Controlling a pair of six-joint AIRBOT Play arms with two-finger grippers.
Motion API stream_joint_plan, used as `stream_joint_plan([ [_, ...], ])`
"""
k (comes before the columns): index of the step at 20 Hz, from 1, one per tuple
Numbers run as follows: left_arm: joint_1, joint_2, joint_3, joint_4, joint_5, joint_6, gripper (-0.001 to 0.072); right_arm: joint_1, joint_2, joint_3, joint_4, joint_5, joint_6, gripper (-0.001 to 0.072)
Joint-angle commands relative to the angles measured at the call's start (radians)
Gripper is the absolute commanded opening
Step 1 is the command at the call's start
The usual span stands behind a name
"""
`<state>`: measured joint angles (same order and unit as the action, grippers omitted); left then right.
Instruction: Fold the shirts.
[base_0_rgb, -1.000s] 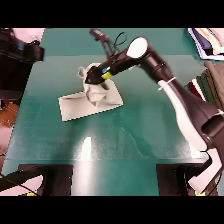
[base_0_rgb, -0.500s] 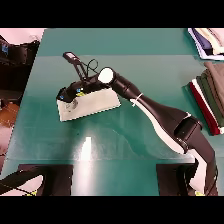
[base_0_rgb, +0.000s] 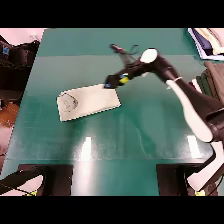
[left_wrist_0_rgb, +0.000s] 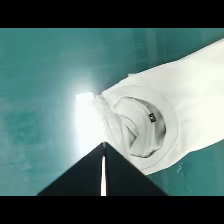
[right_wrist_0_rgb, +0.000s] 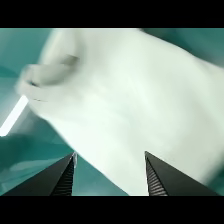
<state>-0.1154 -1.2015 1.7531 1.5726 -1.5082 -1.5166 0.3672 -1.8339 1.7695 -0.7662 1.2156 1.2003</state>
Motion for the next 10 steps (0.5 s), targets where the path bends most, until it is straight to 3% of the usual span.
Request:
stream_joint_plan([
  [1,0.001,0.0,0.0,-0.079,0.012,-0.003,0.0027,-0.173,0.031,-0.157,-0.015,0.034,0.059,0.0527],
  [2,0.001,0.0,0.0,-0.095,0.014,-0.003,0.0027,-0.191,0.02,-0.182,0.021,0.026,0.059,0.062],
  [10,0.001,0.0,0.0,-0.115,0.019,-0.003,0.0027,-0.107,-0.19,-0.072,0.166,0.026,0.067,0.063],
])
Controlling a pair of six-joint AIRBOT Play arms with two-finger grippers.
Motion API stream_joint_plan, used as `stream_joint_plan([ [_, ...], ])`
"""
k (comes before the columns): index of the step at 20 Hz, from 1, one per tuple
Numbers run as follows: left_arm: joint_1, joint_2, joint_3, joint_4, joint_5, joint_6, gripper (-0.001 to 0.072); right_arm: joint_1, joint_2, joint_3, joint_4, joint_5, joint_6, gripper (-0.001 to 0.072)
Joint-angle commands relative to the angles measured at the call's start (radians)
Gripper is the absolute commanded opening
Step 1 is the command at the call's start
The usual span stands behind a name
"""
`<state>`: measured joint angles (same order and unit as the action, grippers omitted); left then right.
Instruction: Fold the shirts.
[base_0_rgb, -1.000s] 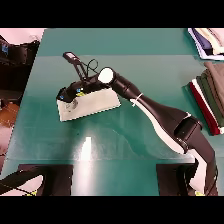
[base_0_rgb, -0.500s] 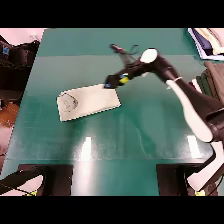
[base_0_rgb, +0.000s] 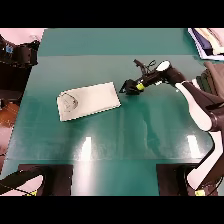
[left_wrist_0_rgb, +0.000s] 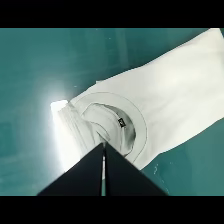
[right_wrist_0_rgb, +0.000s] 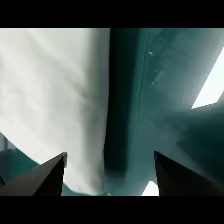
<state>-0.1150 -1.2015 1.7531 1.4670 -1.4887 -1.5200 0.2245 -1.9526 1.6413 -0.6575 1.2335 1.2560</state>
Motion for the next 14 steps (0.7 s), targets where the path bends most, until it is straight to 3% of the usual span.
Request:
stream_joint_plan([
  [1,0.0,0.0,0.0,-0.009,-0.005,0.0,0.0027,0.058,-0.096,0.088,0.064,0.004,0.022,0.0631],
  [6,0.0,0.0,0.0,-0.009,-0.032,0.001,0.0027,0.171,-0.196,0.214,0.064,-0.003,0.053,0.0613],
  [8,0.0,0.0,0.0,-0.009,-0.032,0.001,0.0027,0.201,-0.214,0.253,0.064,-0.013,0.051,0.0494],
  [10,0.0,0.0,0.0,-0.009,-0.036,0.001,0.0027,0.218,-0.214,0.285,0.062,-0.026,-0.002,0.0098],
  [11,0.0,0.0,0.0,-0.009,-0.04,0.001,0.0027,0.22,-0.213,0.311,0.063,-0.018,-0.03,0.0018],
  [14,0.0,0.0,0.0,-0.009,-0.051,0.001,0.0027,0.185,-0.205,0.429,0.059,0.069,-0.03,0.0017],
])
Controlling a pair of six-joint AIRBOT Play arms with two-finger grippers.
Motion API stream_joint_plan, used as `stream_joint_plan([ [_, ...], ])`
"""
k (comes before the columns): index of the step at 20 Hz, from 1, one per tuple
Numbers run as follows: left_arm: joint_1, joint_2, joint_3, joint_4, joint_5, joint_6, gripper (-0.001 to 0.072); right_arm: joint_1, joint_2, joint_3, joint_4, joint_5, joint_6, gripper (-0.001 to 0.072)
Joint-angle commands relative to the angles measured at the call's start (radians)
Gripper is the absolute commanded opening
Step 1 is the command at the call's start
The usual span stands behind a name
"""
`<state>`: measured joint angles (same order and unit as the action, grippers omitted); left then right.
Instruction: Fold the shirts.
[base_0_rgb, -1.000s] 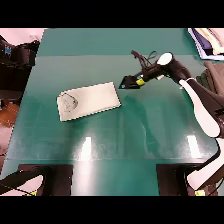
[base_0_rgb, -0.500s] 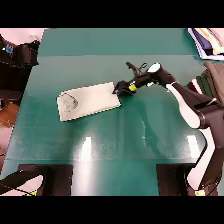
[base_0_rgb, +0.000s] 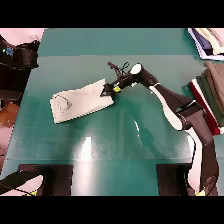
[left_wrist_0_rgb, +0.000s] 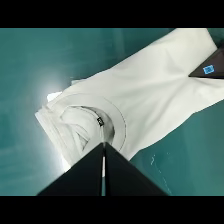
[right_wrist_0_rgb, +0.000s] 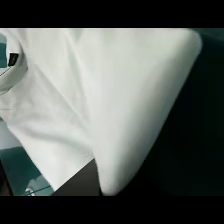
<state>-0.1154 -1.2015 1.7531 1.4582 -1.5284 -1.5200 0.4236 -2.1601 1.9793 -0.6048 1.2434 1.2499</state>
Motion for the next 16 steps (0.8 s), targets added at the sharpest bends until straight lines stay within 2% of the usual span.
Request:
stream_joint_plan([
  [1,0.001,0.0,0.0,0.0,-0.012,0.001,0.0027,-0.041,0.027,0.102,0.0,0.072,-0.021,0.0017],
  [8,0.001,0.0,0.0,-0.005,-0.021,0.0,0.0027,-0.414,0.305,-0.043,-0.005,-0.003,-0.021,0.0016],
  [10,0.001,0.0,0.0,-0.021,-0.032,-0.018,0.0027,-0.523,0.358,-0.042,-0.058,-0.052,-0.021,0.0016],
  [13,0.001,0.0,0.0,-0.069,-0.044,-0.019,0.0027,-0.662,0.405,-0.043,-0.133,-0.136,-0.054,0.0016],
  [16,0.001,0.0,0.0,-0.117,-0.058,-0.027,0.0027,-0.776,0.408,-0.033,-0.13,-0.206,-0.106,0.0015],
])
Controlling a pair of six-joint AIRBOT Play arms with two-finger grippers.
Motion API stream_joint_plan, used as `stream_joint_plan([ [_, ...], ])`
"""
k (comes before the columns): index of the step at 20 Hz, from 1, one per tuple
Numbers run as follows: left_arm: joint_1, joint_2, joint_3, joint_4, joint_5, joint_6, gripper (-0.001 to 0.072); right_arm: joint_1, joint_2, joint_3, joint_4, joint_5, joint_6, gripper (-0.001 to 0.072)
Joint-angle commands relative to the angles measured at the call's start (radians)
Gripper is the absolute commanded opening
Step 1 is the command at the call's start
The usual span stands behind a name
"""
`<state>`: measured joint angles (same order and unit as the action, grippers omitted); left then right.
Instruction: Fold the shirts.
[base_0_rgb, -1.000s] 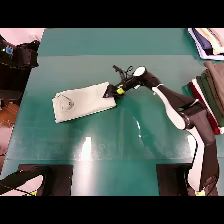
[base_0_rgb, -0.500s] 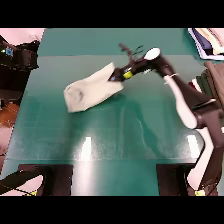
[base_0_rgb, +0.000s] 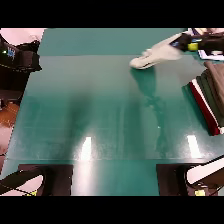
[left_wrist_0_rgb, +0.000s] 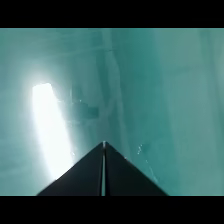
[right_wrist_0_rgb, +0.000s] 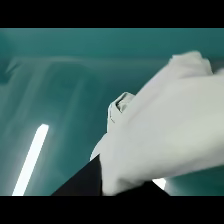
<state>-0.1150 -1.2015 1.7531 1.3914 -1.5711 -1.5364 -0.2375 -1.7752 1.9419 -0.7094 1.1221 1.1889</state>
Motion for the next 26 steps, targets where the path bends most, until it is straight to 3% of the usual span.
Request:
stream_joint_plan([
  [1,0.0,0.0,0.0,-0.063,-0.022,-0.013,0.0027,-0.143,0.023,0.004,-0.025,-0.116,-0.06,0.0016],
  [7,0.0,0.0,0.0,-0.095,-0.047,-0.041,0.0027,-0.258,0.023,0.005,-0.014,-0.274,-0.126,0.0016],
  [11,0.0,0.0,0.0,-0.095,-0.058,-0.062,0.0027,-0.28,0.023,0.077,-0.018,-0.28,-0.227,0.0016],
  [14,0.0,0.0,0.0,-0.095,-0.079,-0.062,0.0027,-0.303,0.031,0.148,-0.017,-0.283,-0.232,0.0016],
  [18,0.0,0.0,0.0,-0.097,-0.08,-0.061,0.0027,-0.349,0.117,0.066,-0.019,-0.315,-0.241,0.0016],
  [22,0.0,0.0,0.0,-0.096,-0.074,-0.061,0.0027,-0.424,0.172,0.082,-0.02,-0.215,-0.256,0.0015],
  [26,0.0,0.0,0.0,-0.096,-0.06,-0.06,0.0027,-0.493,0.213,0.048,-0.03,-0.013,-0.255,0.0016],
])
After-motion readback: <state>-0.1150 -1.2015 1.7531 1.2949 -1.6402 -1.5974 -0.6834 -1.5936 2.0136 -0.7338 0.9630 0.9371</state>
